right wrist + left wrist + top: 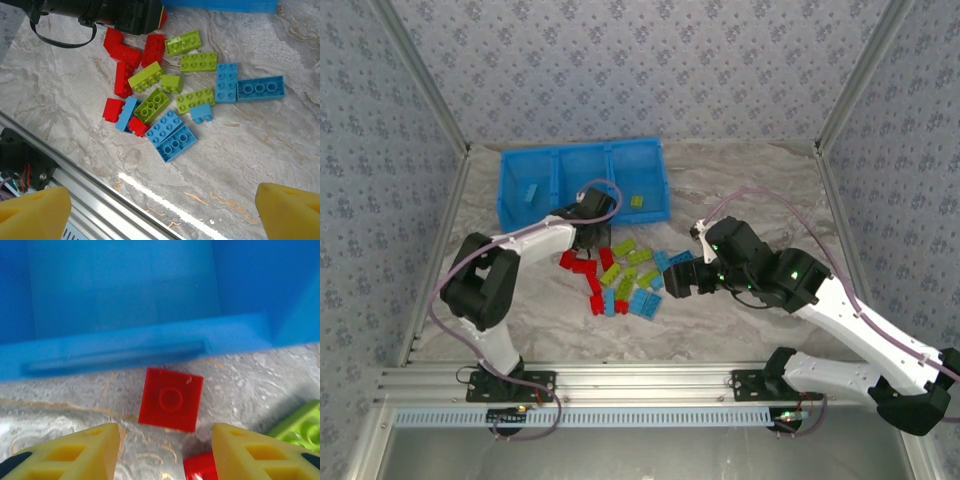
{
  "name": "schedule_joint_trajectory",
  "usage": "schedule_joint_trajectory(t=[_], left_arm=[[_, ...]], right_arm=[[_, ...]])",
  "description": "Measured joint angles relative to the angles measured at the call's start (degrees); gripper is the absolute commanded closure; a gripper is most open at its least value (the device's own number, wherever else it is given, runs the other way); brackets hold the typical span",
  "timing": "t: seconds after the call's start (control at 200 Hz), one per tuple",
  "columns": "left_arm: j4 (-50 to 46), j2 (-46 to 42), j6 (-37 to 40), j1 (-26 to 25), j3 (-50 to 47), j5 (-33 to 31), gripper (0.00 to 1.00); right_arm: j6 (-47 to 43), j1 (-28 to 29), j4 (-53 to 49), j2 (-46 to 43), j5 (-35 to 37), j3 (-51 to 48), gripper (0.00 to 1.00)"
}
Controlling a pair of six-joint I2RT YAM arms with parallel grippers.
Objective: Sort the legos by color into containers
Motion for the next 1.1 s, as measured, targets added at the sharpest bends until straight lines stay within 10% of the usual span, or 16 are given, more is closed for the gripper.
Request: schedule_joint_trajectory(t=[0.41, 0.805, 1.099], left_arm=[[1.77, 3.78, 2.25, 0.26, 0.55, 2.69, 0.77], [-2.21, -17.57, 2.25, -3.63, 2.69, 0.48, 0.76], [-3.96, 1.18, 4.96, 7.06, 21.97, -0.28, 0.7]], right_arm=[[2.16, 0.11, 0.09, -0.11, 1.09, -0.42, 0.02], [3.54, 0.37, 0.57, -0.11, 2.27, -0.83, 0.01], [4.11, 0.37, 0.72, -0.11, 2.69, -0.9, 0.01]])
